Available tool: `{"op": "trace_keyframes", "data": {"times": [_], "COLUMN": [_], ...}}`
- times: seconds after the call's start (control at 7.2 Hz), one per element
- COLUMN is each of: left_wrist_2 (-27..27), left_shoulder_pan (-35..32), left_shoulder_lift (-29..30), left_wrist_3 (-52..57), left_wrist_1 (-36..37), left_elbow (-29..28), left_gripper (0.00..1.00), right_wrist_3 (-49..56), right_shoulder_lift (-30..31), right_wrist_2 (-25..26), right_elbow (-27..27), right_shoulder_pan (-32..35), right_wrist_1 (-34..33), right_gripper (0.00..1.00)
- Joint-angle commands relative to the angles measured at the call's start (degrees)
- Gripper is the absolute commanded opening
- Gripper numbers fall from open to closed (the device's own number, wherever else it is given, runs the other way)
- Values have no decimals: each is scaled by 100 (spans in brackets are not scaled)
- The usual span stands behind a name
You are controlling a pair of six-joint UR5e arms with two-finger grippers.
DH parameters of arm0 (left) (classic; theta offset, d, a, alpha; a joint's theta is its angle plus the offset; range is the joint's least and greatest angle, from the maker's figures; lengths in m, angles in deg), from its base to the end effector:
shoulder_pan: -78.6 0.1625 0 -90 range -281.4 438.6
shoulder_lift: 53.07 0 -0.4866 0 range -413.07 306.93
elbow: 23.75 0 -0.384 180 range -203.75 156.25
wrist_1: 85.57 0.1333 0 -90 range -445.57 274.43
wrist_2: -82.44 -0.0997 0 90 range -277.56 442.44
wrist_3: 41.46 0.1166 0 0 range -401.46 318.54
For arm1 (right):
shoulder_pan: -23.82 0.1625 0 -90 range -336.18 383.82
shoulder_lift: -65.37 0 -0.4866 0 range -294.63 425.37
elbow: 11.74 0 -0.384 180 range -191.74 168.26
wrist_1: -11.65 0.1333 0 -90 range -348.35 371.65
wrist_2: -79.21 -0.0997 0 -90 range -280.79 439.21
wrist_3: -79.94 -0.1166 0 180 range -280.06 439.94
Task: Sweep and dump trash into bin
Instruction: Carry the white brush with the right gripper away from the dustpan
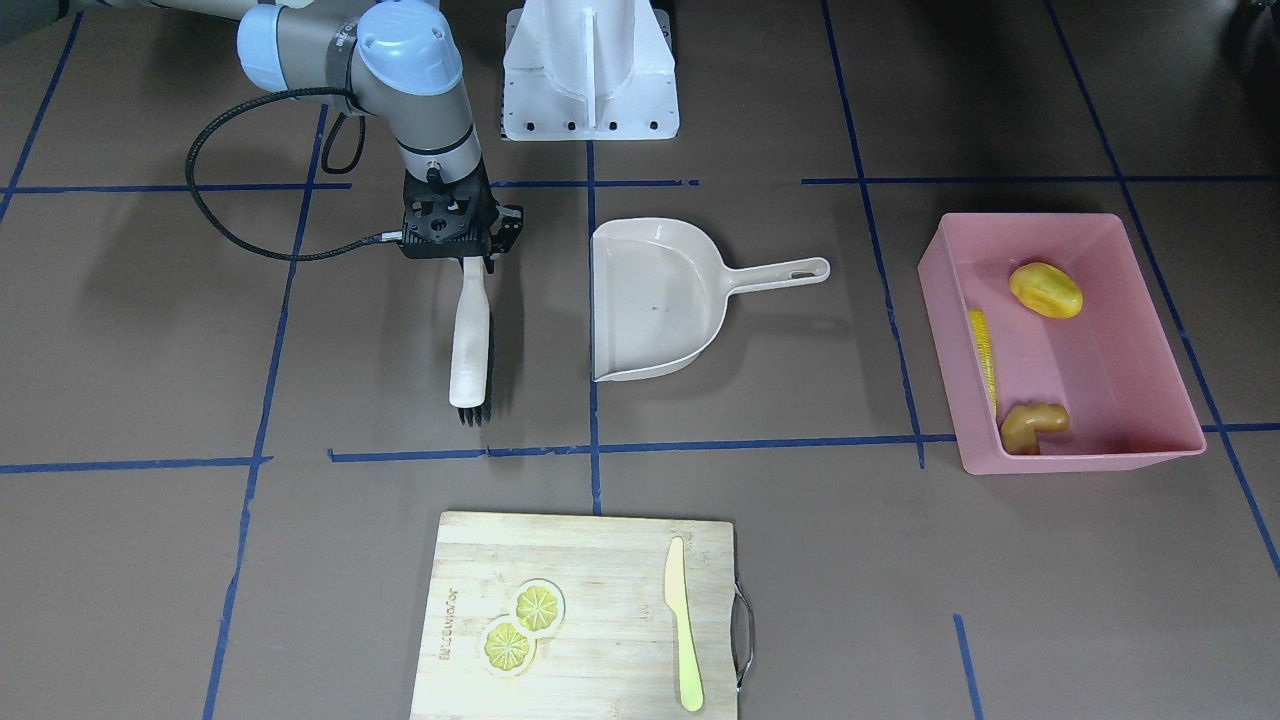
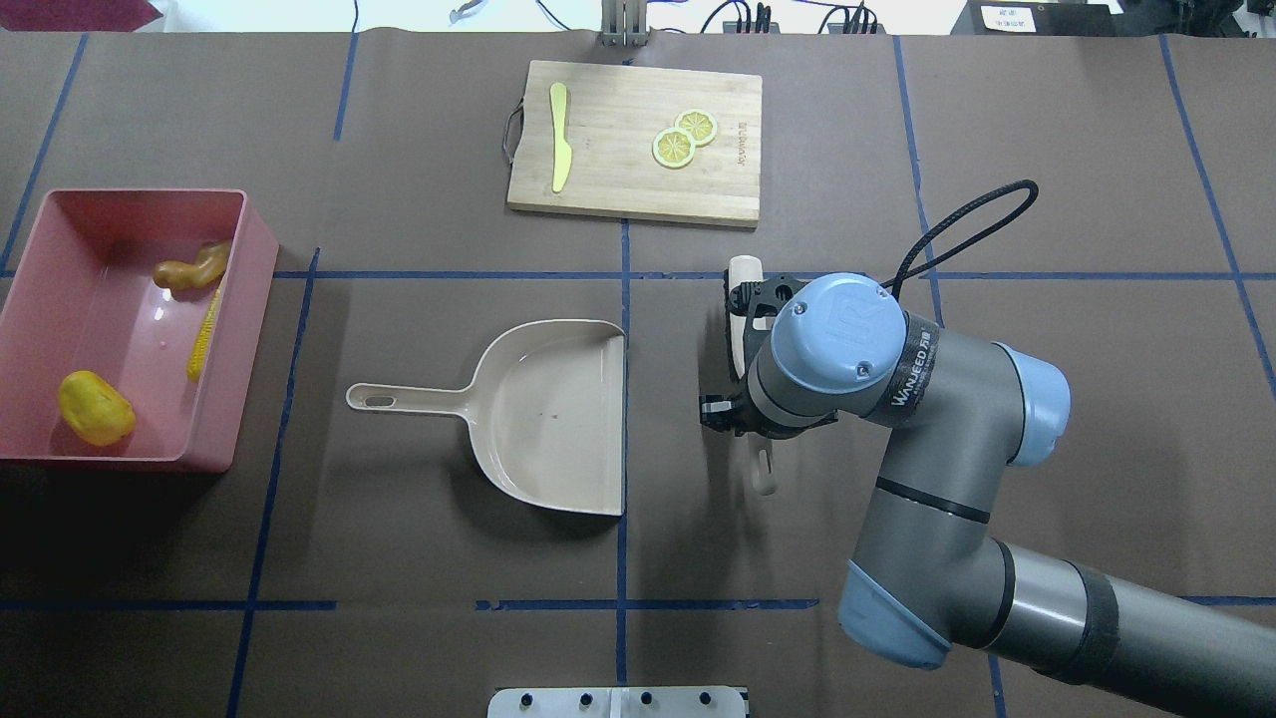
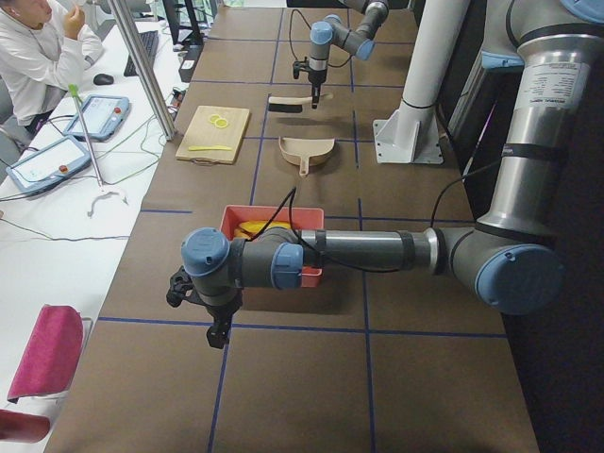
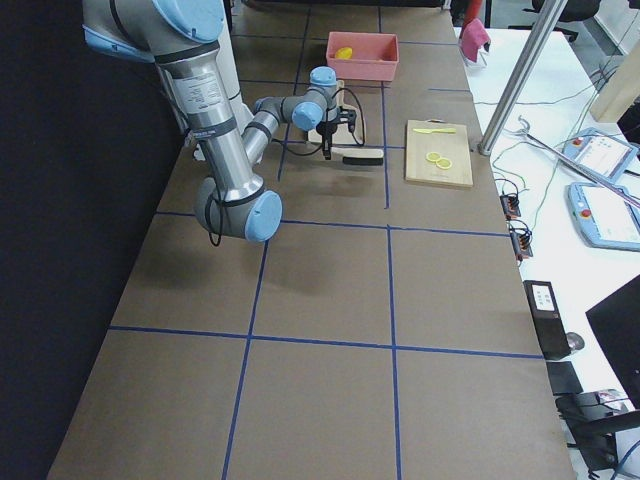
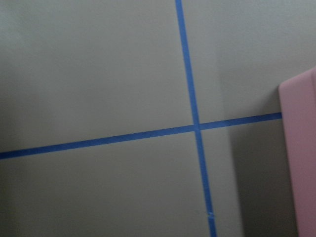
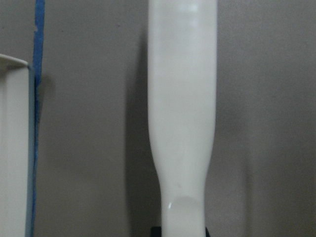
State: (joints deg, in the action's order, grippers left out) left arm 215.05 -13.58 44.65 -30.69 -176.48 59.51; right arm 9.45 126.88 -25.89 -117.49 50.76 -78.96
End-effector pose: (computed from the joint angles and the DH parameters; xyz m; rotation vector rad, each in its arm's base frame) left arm -0.0753 -0.5493 0.7206 0.1152 0.7361 0.1552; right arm -0.5391 -0.3894 0.3350 0.0681 -0.7942 0.0224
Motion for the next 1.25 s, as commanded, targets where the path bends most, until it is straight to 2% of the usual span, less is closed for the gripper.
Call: {"op": "trace_keyframes", "data": {"times": [0.0,0.28,0.42,0.56,0.69,0.83,1.11], "left_wrist_2": [-86,-42,-129,-243,-262,-131,509], "left_shoulder_pan": [51,121,356,454,464,464,438], "left_shoulder_lift": [-234,-674,-710,-719,-841,-877,-860], "left_wrist_3": [4,91,239,267,259,232,180], "left_wrist_1": [195,-249,-234,-226,-138,-94,-58], "left_elbow": [278,270,243,226,208,269,374], "left_gripper": [100,100,100,100,100,100,100], "right_wrist_3": [0,18,227,620,955,1315,2159], "right_shoulder_lift": [19,19,27,358,736,983,1571], "right_wrist_2": [-11,-168,-282,-283,-336,-458,-677], "right_elbow": [10,-86,-391,-855,-1086,-1088,-1106], "right_shoulder_pan": [12,143,231,249,415,669,1257], "right_wrist_1": [-1,-140,-542,-798,-766,-757,-626], "right_gripper": [0,0,0,0,0,0,0]}}
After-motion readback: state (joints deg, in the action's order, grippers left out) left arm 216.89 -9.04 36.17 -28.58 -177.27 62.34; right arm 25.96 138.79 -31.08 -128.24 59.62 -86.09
